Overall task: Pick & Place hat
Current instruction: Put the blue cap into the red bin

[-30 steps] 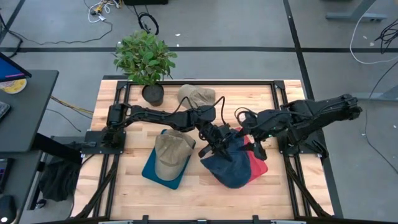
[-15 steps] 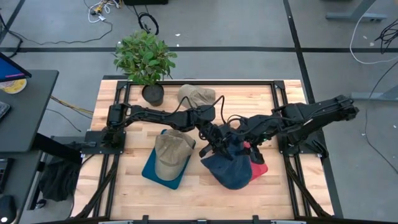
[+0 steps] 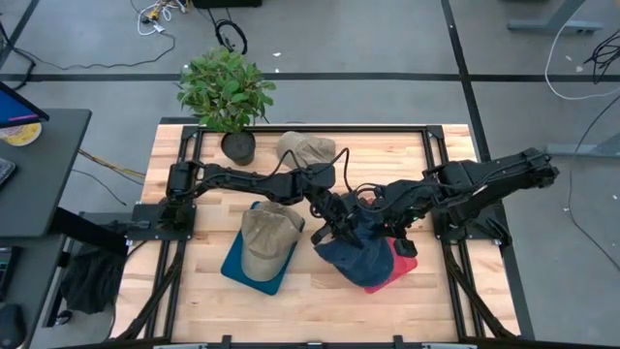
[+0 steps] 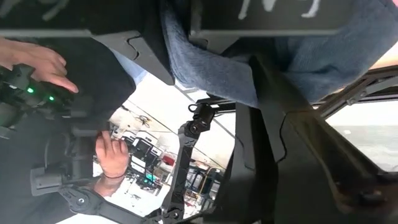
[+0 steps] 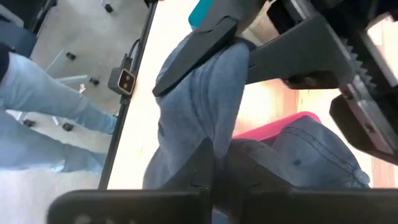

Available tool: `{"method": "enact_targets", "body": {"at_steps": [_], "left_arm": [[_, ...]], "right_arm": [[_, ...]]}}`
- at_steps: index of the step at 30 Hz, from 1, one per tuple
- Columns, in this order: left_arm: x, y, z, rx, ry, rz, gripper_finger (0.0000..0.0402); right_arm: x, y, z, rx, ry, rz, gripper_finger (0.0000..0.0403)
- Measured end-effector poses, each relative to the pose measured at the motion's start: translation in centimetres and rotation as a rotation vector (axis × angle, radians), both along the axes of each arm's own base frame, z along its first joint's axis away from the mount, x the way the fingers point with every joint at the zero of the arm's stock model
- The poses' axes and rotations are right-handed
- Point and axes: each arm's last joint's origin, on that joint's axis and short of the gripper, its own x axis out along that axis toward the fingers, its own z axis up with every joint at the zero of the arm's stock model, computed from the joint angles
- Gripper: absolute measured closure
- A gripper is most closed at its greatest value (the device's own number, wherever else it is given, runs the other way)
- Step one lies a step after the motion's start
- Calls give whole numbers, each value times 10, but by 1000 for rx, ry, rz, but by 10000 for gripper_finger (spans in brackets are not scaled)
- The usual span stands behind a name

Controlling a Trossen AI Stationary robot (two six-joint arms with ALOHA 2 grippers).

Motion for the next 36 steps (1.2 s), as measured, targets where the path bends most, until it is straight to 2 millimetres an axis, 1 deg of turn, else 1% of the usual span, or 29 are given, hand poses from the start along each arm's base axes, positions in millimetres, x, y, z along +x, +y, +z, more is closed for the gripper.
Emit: {"method": "enact_targets", "body": {"at_steps": [3, 7, 12, 14, 17, 22, 25, 28, 31, 36], "left_arm": [[0, 1, 0, 0, 0, 13, 361], [0, 3, 0, -22, 27, 22, 358], [1, 12, 0, -89, 97, 43, 344], [1, 16, 0, -93, 100, 48, 330], [0, 21, 1, -106, 106, 60, 298], [-1, 28, 5, -109, 96, 76, 227], [-1, 32, 5, -126, 117, 76, 184], [-2, 35, 6, -142, 134, 57, 152], [-4, 39, 8, -147, 142, 41, 136], [-6, 41, 12, -146, 132, 43, 140]], "right_arm": [[-1, 0, -1, 6, 15, -8, 387], [-3, 0, -2, 15, 41, 2, 396], [-6, 2, -3, 34, 75, 29, 399], [-7, 4, -4, 42, 87, 40, 400], [-10, 4, -6, 49, 131, 46, 401], [-18, 3, -9, 35, 216, 37, 401], [-23, 1, -8, 28, 222, 31, 402], [-31, -2, -3, 25, 213, 27, 402], [-40, -5, 3, 19, 185, 17, 402], [-42, -8, 6, 31, 161, -9, 403]]}}
